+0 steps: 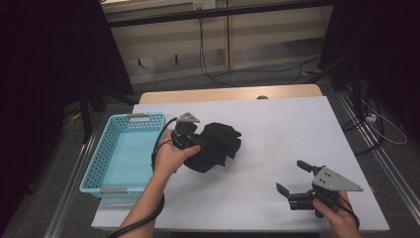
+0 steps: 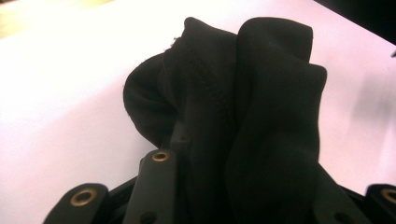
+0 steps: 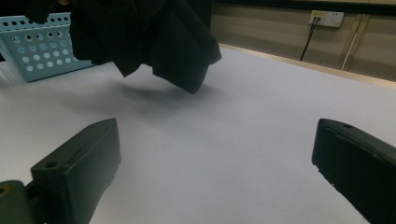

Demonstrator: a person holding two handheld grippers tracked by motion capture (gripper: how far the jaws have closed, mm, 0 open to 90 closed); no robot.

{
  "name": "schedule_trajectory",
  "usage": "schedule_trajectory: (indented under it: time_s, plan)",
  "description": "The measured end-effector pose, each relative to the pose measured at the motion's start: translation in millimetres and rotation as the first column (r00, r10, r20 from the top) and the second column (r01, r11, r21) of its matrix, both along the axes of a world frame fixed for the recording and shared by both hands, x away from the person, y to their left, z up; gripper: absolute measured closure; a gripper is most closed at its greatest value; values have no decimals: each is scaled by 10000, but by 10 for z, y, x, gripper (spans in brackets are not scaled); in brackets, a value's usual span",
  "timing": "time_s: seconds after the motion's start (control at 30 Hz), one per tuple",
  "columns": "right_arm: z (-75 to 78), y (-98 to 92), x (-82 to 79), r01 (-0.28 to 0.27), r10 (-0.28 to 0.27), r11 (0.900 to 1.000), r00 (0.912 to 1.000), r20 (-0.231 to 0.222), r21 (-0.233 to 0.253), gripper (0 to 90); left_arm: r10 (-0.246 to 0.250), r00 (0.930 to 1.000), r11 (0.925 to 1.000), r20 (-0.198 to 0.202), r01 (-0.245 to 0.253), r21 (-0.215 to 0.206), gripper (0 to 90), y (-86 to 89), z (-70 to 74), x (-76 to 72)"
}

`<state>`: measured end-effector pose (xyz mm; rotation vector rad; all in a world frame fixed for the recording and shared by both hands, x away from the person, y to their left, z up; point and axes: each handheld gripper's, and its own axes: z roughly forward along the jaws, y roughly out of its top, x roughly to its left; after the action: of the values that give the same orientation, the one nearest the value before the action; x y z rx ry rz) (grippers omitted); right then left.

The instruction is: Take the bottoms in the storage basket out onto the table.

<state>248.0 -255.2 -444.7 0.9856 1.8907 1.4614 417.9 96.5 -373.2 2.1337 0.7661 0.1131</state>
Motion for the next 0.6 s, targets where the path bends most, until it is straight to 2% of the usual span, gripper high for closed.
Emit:
schedule_trajectory:
  time_s: [0.03,0.13,0.23,0.27,0.33,0.37,0.4,0.47,0.57,0.6]
  plan:
    - [0,0,0,0,0,10000,10000,0,0,3,0,10000,10000,0,0,0,696,0,0,0]
    - [-3,5,3,31,-31,10000,10000,-17,3,4,-175,9998,9998,-105,174,-102,694,-56,-120,-50]
    - [-4,16,1,36,-35,10000,10000,-72,59,4,-255,9994,9994,-228,249,-238,686,-92,-254,-79]
    - [-4,20,2,56,-55,10000,10000,-82,77,4,-303,9991,9992,-303,296,-252,683,-104,-340,-87]
    - [-4,25,5,46,-46,10000,10000,-72,70,4,-346,9987,9994,-387,342,-103,664,-112,-370,-84]
    - [-4,39,17,32,-32,10000,10000,-71,26,4,-405,9986,9992,-333,408,60,637,-116,-392,-82]
    - [-5,47,24,13,-13,10000,10000,-78,-1,4,-376,9991,9993,-216,376,11,595,-102,-410,-90]
    - [-3,60,40,55,-55,10000,9999,-96,-44,4,-560,9982,9984,-205,561,44,469,-98,-407,-95]
    - [-9,79,58,77,-78,9999,9999,-125,-113,4,-593,9978,9981,312,586,213,265,-127,-371,-109]
    - [-11,82,61,92,-94,9999,9999,-132,-135,4,-550,9978,9983,362,543,212,221,-132,-351,-106]
